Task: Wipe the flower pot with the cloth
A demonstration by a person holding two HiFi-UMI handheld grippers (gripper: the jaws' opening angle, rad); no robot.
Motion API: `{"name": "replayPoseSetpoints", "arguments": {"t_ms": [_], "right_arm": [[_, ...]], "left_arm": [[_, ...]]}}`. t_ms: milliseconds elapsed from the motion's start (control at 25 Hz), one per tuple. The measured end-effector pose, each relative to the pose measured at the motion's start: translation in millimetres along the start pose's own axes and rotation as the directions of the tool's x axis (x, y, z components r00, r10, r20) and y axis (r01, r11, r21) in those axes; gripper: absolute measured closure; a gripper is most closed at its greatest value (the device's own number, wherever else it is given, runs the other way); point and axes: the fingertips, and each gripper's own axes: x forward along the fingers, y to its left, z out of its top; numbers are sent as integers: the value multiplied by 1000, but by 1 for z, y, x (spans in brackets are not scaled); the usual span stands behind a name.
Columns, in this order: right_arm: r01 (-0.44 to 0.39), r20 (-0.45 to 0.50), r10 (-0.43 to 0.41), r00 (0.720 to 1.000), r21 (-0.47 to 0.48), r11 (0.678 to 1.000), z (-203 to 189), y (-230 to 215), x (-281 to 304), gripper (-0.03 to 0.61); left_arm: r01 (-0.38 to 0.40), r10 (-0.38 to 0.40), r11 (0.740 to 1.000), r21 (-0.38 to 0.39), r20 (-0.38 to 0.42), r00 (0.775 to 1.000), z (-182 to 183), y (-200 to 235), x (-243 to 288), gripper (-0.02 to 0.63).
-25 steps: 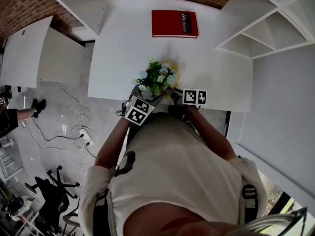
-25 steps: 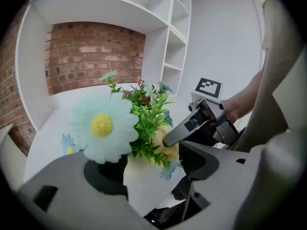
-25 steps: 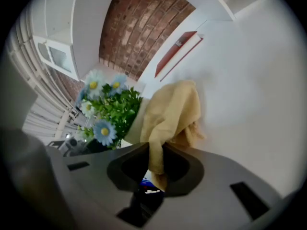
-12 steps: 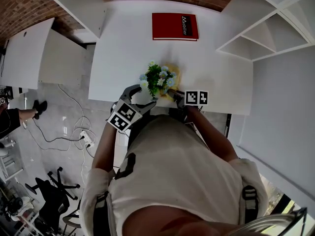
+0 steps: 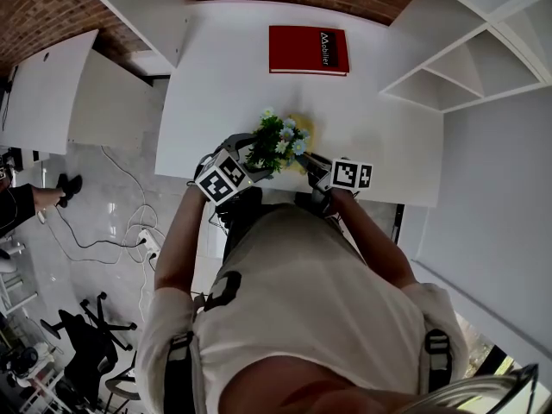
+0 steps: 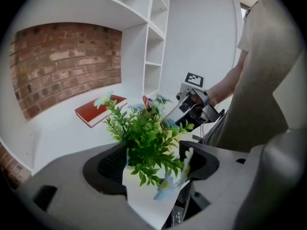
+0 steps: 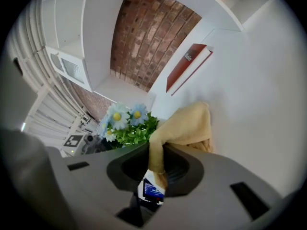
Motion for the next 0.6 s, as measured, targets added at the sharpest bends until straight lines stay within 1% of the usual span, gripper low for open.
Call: {"name": "replayPoseSetpoints", "arguments": {"t_ms": [80, 160, 280, 400, 480, 600], "right_arm": [[-38, 8, 38, 999, -12, 999, 3, 9, 1, 506], [-50, -5, 50, 999, -27, 998, 0, 9, 3, 506], [-12, -56, 9, 998, -53, 999, -13, -4, 10, 506], [41, -115, -50, 992, -79, 996, -27, -20, 18, 506], [66, -146, -79, 986, -93, 993, -34, -28, 21, 506], [97, -165, -112, 980, -91, 991, -36, -34, 24, 506]], "left_arm": [[19, -20, 1000, -11, -28, 999, -10, -4, 9, 276], [12, -13, 1000, -23, -41, 999, -16, -7, 17, 276], [-25, 24, 998, -56, -31, 999, -24, -8, 26, 276], [-62, 63, 994, -88, 1, 998, -24, -8, 27, 276], [-82, 83, 991, -101, 1, 997, -23, -12, 28, 278], [-96, 95, 987, -128, -13, 995, -25, -23, 29, 276]]}}
